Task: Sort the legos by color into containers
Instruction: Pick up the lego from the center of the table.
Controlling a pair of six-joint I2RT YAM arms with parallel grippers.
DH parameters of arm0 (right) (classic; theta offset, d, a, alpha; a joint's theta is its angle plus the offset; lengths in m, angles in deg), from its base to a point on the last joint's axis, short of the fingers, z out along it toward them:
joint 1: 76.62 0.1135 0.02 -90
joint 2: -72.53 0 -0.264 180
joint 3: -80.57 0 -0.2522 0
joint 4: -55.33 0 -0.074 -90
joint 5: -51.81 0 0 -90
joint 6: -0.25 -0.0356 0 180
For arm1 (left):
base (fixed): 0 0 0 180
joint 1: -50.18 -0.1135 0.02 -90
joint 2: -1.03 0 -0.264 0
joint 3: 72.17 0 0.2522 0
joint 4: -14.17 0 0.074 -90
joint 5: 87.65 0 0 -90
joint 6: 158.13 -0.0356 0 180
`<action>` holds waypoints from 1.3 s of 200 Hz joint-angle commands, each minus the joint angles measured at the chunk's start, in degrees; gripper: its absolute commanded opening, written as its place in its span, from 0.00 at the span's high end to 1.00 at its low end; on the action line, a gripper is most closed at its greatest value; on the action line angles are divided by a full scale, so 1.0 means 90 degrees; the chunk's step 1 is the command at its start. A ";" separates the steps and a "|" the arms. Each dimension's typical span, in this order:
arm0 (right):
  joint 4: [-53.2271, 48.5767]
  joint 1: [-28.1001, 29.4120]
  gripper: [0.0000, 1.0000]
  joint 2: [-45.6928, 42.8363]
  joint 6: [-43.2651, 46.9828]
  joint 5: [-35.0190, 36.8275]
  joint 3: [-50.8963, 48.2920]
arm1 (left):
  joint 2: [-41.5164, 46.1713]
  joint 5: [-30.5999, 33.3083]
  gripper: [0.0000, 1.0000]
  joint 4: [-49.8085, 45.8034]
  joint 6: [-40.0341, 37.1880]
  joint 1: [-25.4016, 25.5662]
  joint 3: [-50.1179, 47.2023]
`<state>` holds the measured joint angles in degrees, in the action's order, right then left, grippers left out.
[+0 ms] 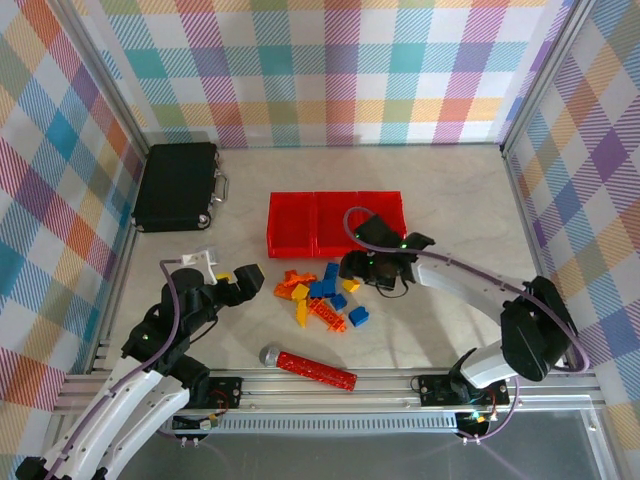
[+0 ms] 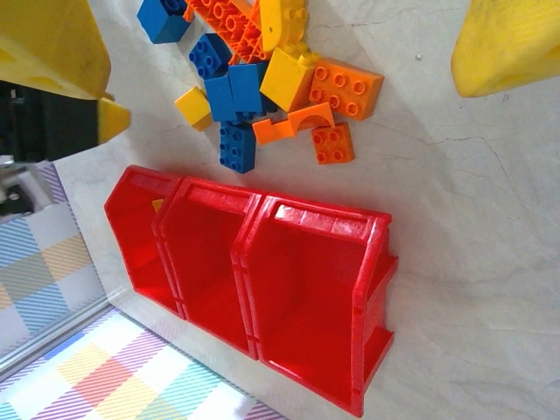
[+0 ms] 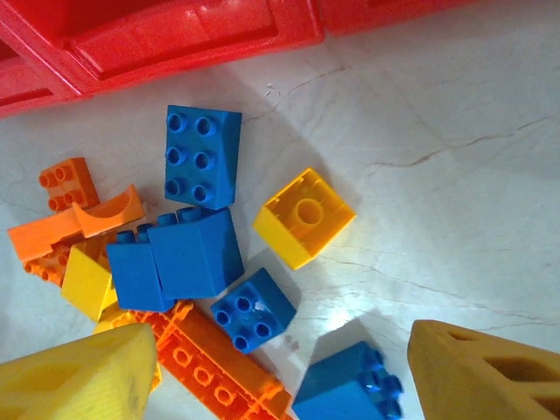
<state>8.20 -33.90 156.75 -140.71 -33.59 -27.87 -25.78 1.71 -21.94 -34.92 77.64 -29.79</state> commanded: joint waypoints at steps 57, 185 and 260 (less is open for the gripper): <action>-0.0198 0.0583 0.22 0.1058 -0.3002 0.1690 0.0316 | 0.0556 0.0091 0.00 -0.0274 -0.0373 0.0038 -0.0065; -0.0335 0.0888 0.32 0.1938 -0.3550 0.1969 0.0916 | 0.0748 0.0091 0.00 -0.0350 -0.0571 0.0044 -0.0051; -0.0359 0.0969 0.35 0.2339 -0.3625 0.1996 0.1098 | 0.0752 0.0101 0.01 -0.0381 -0.0574 0.0044 -0.0043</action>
<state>5.95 -25.53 176.69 -172.05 -16.50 -19.12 -19.77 2.39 -24.98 -39.27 77.64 -29.83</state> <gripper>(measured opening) 0.657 0.995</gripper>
